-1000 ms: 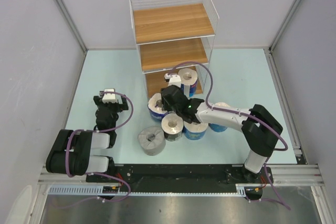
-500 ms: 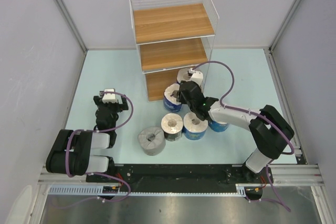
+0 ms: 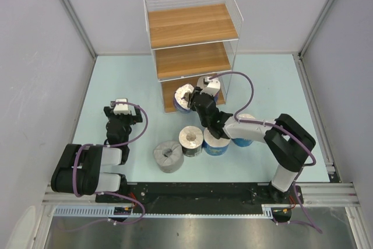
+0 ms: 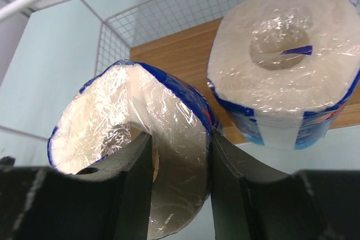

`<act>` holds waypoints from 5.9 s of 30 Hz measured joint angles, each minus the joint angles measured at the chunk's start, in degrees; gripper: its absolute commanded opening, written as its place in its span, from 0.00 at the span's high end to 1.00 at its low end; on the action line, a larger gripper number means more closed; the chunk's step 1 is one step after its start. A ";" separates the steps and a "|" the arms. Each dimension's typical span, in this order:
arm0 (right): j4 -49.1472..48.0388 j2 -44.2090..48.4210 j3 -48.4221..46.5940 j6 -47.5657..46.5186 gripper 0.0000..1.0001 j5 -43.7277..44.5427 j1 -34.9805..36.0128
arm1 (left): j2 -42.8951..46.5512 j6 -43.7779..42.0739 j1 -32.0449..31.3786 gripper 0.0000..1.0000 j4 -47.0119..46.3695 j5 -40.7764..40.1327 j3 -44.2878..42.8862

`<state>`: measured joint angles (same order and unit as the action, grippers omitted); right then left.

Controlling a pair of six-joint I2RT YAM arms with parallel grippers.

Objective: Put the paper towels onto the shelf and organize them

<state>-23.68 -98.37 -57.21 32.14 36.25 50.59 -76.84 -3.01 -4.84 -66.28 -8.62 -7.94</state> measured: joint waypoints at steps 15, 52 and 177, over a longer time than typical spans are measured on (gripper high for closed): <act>-6.64 -4.59 0.09 -2.03 0.40 2.36 -0.44 | 0.00 0.00 0.00 0.00 0.00 0.00 0.00; 50.07 30.21 7.48 13.77 0.13 -3.76 5.79 | 0.00 0.00 0.00 0.00 0.00 0.00 0.00; 39.34 2.99 -64.15 -21.59 0.24 -22.45 -19.69 | 0.00 0.00 0.00 0.00 0.02 0.02 -0.02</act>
<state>15.66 -95.37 -121.36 10.55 13.80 30.89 -76.84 -3.01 -4.84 -66.26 -8.60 -7.97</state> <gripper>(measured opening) 0.756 0.996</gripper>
